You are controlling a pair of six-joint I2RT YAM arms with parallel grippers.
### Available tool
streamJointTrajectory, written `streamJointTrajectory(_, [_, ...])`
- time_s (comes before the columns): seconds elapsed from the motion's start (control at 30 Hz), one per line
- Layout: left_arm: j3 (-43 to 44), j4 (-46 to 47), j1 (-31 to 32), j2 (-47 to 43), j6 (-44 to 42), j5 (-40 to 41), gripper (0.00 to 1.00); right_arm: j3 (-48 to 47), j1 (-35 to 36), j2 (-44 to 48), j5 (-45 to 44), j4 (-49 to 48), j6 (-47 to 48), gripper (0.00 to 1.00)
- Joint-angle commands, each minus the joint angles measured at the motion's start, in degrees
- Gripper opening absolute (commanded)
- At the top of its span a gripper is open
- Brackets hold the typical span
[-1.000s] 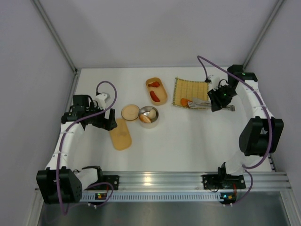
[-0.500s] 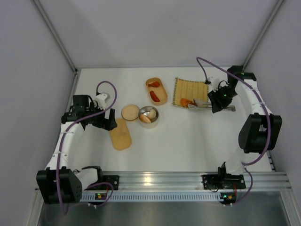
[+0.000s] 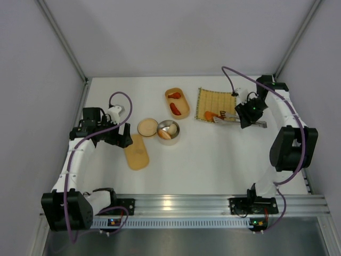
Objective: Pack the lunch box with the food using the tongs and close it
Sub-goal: Adjust the fake food on the plate.
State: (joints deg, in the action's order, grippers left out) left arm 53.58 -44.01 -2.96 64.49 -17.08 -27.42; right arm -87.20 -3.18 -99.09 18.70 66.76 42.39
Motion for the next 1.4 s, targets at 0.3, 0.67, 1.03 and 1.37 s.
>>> streamJointTrajectory(0.3, [1.96,0.24,0.06,-0.59,-0.23,-0.62,0.98,-0.52,-0.25,-1.98,-1.65,-4.36,0.76,0.45])
streamJointTrajectory(0.67, [2.23,0.94,-0.03,0.29,0.47,-1.58,0.98,-0.43,-0.16,-1.9,-3.67,-3.3,3.31,0.46])
streamJointTrajectory(1.03, [2.4,0.94,0.06,0.46,0.38,-1.32,0.98,-1.13,0.02,-2.69,-2.27,-2.25,3.05,0.26])
streamJointTrajectory(1.37, [2.05,1.47,-0.03,0.55,0.65,-1.85,0.98,-1.48,-0.07,-0.05,-1.74,-0.76,3.4,0.1])
